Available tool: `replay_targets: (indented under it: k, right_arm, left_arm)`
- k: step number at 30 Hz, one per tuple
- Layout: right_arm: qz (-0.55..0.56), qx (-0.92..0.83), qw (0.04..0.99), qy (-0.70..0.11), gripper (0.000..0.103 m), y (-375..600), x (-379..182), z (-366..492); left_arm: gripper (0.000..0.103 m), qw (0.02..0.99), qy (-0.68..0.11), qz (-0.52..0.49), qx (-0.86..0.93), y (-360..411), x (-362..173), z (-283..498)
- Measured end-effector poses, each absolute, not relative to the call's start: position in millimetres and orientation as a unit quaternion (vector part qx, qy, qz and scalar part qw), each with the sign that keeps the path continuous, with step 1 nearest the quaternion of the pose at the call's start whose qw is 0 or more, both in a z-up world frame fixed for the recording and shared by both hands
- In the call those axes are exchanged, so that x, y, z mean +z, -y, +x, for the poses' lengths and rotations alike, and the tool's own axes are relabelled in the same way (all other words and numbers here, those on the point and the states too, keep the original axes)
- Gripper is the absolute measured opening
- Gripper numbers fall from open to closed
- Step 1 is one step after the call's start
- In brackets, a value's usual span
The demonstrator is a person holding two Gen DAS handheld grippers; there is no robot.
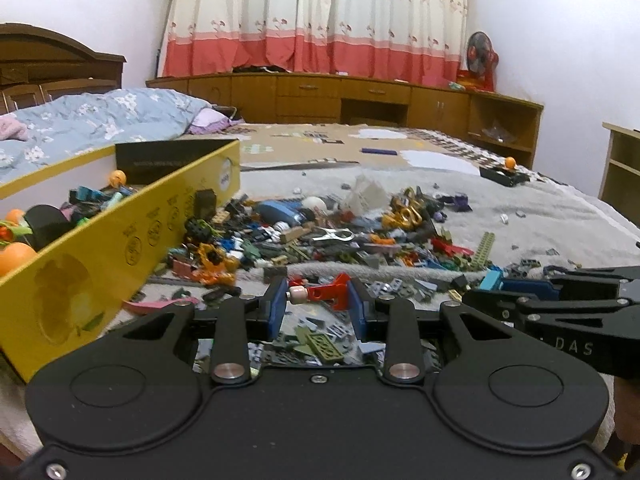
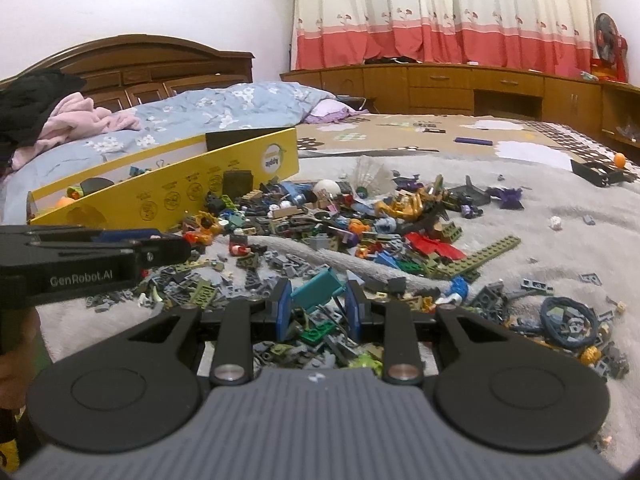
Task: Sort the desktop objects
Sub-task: 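Carry the minifigure and teal brick over the yellow Apple box with both grippers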
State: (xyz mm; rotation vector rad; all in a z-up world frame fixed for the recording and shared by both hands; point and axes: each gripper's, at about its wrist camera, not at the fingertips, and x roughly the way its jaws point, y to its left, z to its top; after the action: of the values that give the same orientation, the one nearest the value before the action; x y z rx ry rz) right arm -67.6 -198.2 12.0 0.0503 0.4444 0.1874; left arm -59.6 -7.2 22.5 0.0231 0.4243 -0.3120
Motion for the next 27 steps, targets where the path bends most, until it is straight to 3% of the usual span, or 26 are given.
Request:
replay_targets:
  k: [27]
  right_arm:
    - [-0.030, 0.206, 0.953, -0.219, 0.033, 103.0, 33.9, -39.6]
  left_arm:
    - [0.031, 0.988, -0.151, -0.027, -0.018, -107.0, 54.3, -52.9]
